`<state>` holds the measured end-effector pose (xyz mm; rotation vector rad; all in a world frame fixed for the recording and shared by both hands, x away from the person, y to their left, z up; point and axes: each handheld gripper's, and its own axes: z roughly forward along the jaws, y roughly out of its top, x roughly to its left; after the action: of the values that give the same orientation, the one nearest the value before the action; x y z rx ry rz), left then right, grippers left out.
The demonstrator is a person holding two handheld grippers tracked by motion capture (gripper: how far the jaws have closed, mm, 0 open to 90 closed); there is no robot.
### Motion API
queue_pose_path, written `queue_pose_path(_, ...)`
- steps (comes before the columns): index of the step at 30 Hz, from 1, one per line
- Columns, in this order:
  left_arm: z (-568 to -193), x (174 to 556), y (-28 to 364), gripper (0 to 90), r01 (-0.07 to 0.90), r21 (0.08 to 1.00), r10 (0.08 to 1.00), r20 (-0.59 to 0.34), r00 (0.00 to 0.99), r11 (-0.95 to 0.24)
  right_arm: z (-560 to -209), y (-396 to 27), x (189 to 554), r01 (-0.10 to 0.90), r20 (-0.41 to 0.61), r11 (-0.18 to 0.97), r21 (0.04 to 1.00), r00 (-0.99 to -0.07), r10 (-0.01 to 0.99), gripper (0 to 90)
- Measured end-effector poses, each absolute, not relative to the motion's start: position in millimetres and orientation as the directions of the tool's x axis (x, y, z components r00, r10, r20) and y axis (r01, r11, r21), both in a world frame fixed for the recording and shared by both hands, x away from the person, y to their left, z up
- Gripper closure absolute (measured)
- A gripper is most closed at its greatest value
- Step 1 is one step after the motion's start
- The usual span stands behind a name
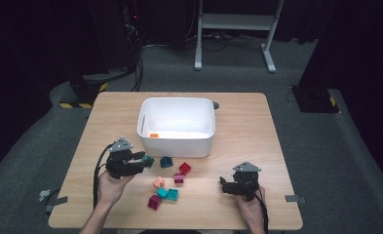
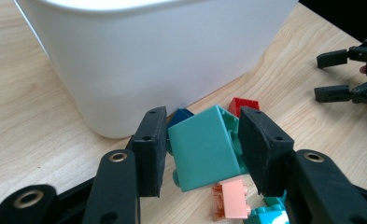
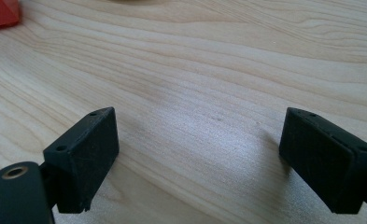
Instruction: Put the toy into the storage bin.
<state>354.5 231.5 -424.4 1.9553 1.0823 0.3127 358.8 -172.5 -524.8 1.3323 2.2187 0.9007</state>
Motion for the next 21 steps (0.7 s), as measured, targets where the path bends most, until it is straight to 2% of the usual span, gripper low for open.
queue_pose_path(21, -401.5, 350.8, 241.8, 53.1, 0.541, 0.806, 0.784, -0.167, 0.598, -0.241, -524.9, -172.9, 358.5, 0.624, -0.012, 0.341, 0.703, -0.469, 0.883, 11.8)
